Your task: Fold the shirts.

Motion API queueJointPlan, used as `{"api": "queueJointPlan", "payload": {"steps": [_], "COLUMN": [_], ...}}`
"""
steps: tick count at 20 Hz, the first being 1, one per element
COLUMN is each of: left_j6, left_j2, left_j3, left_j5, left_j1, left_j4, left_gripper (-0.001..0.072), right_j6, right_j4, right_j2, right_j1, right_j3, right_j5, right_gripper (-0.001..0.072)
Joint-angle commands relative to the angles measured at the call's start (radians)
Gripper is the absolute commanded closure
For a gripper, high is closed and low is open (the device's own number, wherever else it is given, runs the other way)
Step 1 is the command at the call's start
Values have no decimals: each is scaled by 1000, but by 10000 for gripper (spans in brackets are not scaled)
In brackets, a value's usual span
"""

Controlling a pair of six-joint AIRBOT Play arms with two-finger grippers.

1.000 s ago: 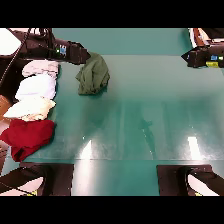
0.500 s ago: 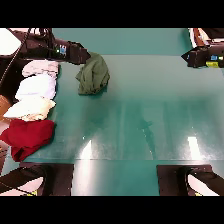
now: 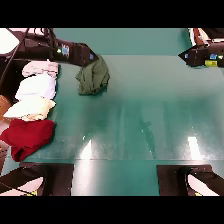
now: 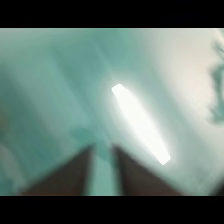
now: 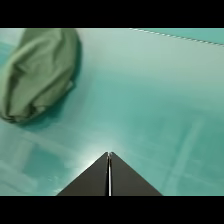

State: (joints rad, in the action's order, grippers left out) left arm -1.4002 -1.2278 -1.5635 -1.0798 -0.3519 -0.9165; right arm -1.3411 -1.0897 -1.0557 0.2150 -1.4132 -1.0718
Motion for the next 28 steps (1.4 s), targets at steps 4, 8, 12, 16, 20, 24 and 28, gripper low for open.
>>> {"api": "queueJointPlan", "payload": {"steps": [4,8,12,16,20,24,28], "left_j6": [20,-97,-111,-112,-112,-111,-99], "left_j2": [-2,-71,-249,-430,-550,-562,-562], "left_j3": [0,0,0,-17,-47,-67,-271], "left_j5": [-76,18,97,206,215,224,67], "left_j1": [-143,-53,82,111,111,111,111], "left_j4": [-156,-426,-364,-360,-360,-358,-359], "left_gripper": [239,187,75,76,78,246,683], "right_j6": [-1,-1,-1,-1,-1,-1,-1], "right_j4": [49,44,44,44,44,43,44], "right_j2": [-1,0,0,-1,0,0,10], "right_j1": [0,-1,-1,-1,-1,-1,-1], "right_j3": [1,0,0,0,0,0,0], "right_j5": [-5,-8,-13,-38,-39,-33,32], "right_gripper": [689,685,357,357,357,361,375]}}
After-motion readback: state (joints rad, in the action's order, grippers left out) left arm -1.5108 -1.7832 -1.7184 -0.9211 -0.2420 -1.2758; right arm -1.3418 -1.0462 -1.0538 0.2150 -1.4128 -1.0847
